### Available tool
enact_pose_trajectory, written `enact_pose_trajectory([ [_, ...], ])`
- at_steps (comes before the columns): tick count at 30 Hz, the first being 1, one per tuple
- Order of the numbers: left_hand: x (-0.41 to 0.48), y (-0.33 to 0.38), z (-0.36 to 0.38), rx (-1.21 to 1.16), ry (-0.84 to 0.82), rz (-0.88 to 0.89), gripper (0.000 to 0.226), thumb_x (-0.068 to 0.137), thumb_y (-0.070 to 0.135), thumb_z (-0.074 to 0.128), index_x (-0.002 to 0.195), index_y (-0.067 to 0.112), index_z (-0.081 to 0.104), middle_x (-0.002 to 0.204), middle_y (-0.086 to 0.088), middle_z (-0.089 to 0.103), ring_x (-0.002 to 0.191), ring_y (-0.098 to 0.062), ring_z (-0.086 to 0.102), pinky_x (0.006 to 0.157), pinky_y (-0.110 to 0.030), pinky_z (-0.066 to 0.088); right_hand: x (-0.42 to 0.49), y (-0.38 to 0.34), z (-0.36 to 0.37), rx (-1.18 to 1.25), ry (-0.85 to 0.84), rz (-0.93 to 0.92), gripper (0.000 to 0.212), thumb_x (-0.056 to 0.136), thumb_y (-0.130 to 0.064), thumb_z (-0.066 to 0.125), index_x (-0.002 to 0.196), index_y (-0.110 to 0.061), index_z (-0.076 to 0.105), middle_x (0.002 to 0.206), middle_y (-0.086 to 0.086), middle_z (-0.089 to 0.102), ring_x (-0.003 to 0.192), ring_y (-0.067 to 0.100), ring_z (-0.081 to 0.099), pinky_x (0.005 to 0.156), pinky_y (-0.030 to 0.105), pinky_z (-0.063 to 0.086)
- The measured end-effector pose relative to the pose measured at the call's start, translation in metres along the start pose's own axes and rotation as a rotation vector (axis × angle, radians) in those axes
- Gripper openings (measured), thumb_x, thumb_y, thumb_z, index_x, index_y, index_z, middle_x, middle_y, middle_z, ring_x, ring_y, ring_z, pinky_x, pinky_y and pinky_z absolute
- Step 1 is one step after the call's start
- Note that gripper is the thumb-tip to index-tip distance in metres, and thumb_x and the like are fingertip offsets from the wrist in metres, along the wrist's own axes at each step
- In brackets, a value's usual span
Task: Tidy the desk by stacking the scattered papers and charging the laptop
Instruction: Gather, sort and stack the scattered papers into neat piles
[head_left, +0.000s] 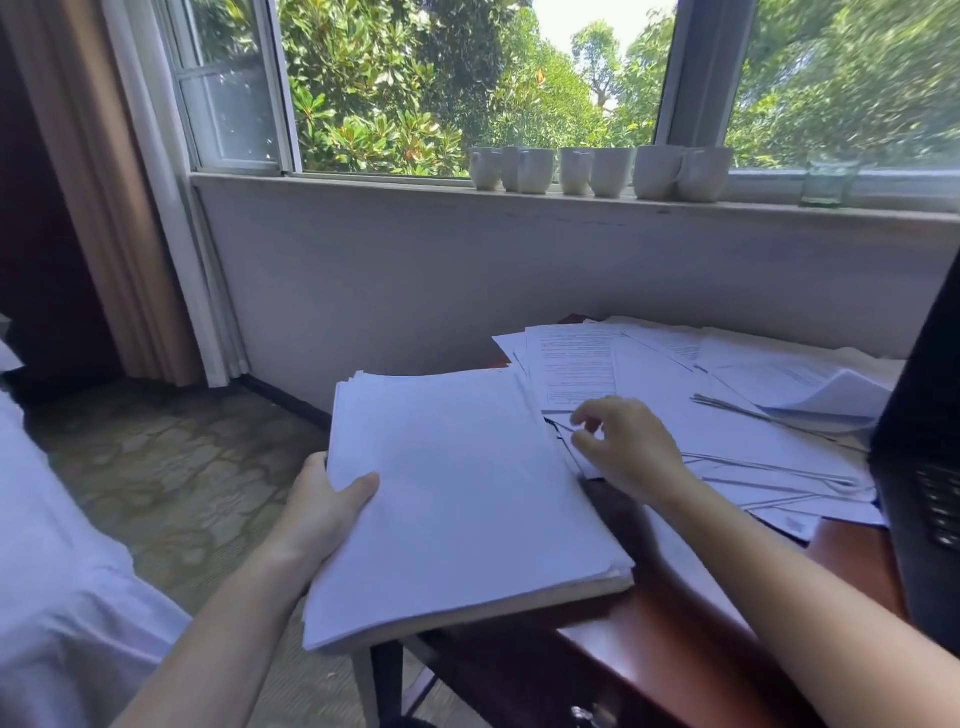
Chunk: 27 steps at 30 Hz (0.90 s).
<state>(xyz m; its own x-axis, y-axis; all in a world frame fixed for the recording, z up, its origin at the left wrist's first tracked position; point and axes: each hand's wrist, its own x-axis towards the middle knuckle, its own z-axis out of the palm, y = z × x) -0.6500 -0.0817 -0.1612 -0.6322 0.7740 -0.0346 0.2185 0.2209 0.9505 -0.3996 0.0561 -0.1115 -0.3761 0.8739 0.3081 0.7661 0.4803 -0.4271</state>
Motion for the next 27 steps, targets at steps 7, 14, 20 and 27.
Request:
enact_pose_trajectory([
  [7, 0.011, -0.004, -0.016, -0.012, 0.057, -0.013, 0.033, 0.092, 0.018, 0.061, 0.115, 0.010, 0.040, 0.093, 0.001, 0.057, 0.076, -0.014, 0.059, 0.056, -0.026, 0.042, 0.061, 0.023, 0.018, -0.272, -0.171, 0.031, 0.057, 0.088, -0.029, 0.054, 0.142, -0.022, 0.037, 0.148, 0.004, 0.033, 0.135, 0.027, 0.028, 0.103, 0.035, 0.030],
  [14, 0.019, -0.006, -0.022, 0.129, -0.061, 0.014, 0.060, 0.074, 0.047, 0.061, 0.121, 0.012, 0.049, 0.111, -0.001, 0.065, 0.092, -0.015, 0.067, 0.072, -0.032, 0.055, 0.103, 0.038, 0.022, -0.334, -0.393, 0.141, 0.076, 0.087, -0.058, 0.051, 0.148, -0.025, 0.020, 0.158, 0.008, 0.013, 0.143, 0.032, 0.019, 0.109, 0.043, 0.027],
  [20, 0.014, -0.005, -0.014, 0.138, -0.026, -0.008, 0.037, 0.091, 0.031, 0.058, 0.119, 0.013, 0.041, 0.108, 0.003, 0.062, 0.092, -0.014, 0.063, 0.070, -0.031, 0.050, 0.103, 0.032, 0.023, -0.612, -0.168, -0.081, 0.029, 0.094, -0.030, 0.044, 0.117, -0.012, 0.048, 0.118, 0.012, 0.060, 0.108, 0.031, 0.053, 0.070, 0.030, 0.035],
  [27, 0.011, 0.007, -0.007, 0.225, -0.026, -0.041, 0.051, 0.094, 0.033, 0.054, 0.131, 0.006, 0.030, 0.122, -0.005, 0.054, 0.104, -0.025, 0.057, 0.076, -0.032, 0.043, 0.100, 0.041, 0.018, -0.473, -0.059, 0.047, 0.020, 0.092, -0.012, 0.040, 0.098, -0.015, 0.060, 0.113, 0.012, 0.062, 0.095, 0.032, 0.053, 0.071, 0.031, 0.040],
])
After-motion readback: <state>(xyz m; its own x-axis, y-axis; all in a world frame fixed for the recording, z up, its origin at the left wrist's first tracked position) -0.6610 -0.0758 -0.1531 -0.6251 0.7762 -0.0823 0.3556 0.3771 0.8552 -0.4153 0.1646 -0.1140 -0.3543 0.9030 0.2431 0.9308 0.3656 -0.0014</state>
